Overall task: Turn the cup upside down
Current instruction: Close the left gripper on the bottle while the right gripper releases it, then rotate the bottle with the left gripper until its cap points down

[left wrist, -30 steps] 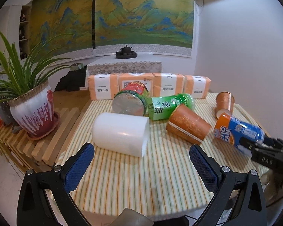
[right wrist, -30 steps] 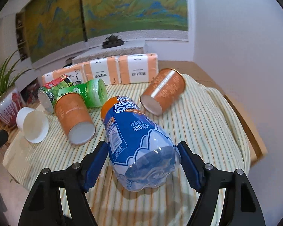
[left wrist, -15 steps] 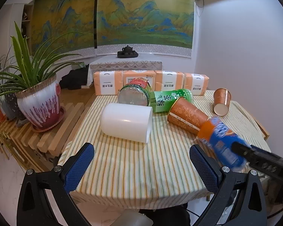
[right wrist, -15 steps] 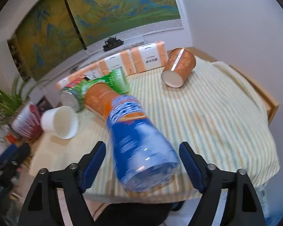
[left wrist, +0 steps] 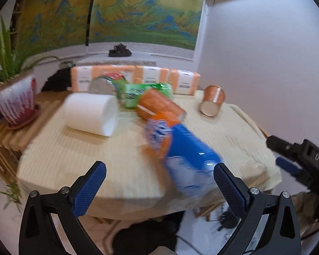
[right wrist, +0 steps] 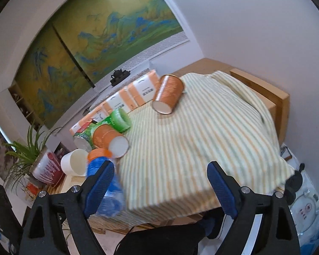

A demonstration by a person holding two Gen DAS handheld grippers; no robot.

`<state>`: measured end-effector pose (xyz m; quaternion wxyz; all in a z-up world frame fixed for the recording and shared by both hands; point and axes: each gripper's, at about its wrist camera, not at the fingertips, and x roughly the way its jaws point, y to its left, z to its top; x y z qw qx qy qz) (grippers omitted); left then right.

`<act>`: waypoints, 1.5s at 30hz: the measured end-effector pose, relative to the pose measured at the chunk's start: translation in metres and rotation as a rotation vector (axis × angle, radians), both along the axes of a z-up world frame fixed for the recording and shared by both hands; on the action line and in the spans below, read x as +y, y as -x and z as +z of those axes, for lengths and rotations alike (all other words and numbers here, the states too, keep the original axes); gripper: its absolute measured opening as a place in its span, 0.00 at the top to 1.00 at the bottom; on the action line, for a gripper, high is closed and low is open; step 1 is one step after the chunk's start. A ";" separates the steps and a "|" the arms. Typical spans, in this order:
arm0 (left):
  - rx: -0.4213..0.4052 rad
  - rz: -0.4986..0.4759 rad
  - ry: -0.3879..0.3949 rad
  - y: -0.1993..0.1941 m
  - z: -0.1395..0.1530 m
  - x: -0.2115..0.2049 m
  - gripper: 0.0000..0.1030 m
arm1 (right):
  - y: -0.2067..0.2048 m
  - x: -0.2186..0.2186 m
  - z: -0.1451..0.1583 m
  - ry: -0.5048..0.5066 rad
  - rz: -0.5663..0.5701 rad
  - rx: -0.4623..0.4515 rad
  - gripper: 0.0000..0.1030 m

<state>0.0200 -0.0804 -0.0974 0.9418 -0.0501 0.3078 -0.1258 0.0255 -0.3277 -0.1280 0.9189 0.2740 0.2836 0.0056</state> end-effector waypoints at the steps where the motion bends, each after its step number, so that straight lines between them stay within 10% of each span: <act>1: 0.011 -0.004 0.010 -0.002 -0.002 -0.005 0.01 | 0.001 -0.004 -0.002 -0.010 -0.006 0.005 0.16; 31: -0.063 0.145 -0.063 -0.010 -0.043 -0.064 0.05 | 0.019 -0.043 -0.020 -0.054 -0.069 0.012 0.16; 37: -0.041 0.119 -0.069 -0.014 -0.043 -0.061 0.27 | 0.024 -0.041 -0.018 -0.037 -0.079 0.009 0.16; 45: -0.057 0.095 -0.079 -0.009 -0.036 -0.050 0.27 | 0.022 -0.037 -0.017 -0.039 -0.077 0.004 0.16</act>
